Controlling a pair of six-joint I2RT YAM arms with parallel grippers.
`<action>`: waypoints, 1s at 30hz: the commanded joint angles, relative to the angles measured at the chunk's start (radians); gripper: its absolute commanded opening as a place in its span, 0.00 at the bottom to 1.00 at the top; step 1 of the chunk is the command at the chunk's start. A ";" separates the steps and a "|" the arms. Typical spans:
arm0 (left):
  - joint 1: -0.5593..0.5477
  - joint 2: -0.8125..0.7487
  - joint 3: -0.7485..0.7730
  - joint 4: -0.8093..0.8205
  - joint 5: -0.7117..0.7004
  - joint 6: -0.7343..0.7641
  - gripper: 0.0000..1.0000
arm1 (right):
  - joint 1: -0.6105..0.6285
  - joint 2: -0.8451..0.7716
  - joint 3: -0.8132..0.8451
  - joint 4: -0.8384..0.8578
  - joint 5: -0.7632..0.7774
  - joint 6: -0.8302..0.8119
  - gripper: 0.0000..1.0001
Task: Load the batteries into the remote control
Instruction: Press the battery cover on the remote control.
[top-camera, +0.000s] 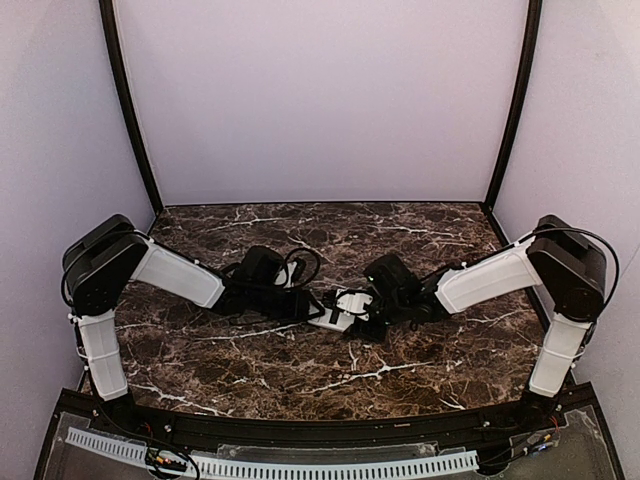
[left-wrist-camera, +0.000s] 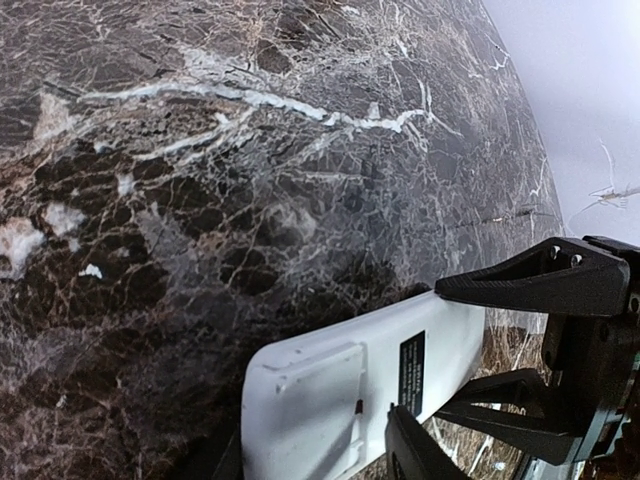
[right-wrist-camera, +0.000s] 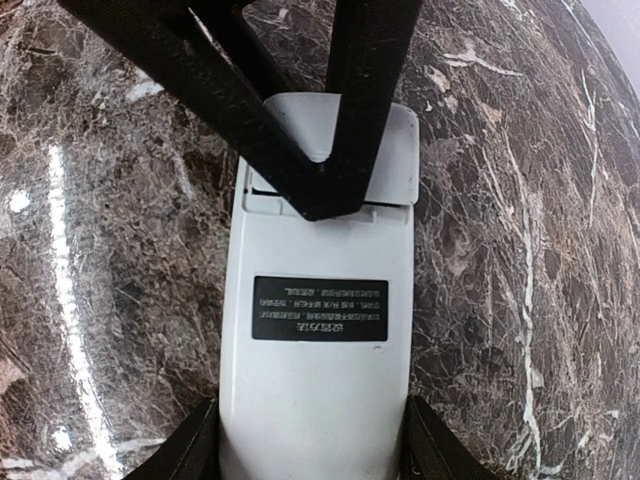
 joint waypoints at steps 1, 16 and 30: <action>-0.026 0.025 -0.048 -0.140 0.020 0.008 0.48 | 0.015 0.011 -0.021 0.058 -0.058 -0.007 0.04; 0.019 -0.010 -0.084 -0.134 -0.005 0.015 0.58 | 0.015 0.012 -0.022 0.044 -0.070 -0.010 0.04; 0.037 -0.071 -0.136 -0.112 -0.045 0.020 0.50 | 0.013 0.020 0.005 0.002 -0.058 0.005 0.02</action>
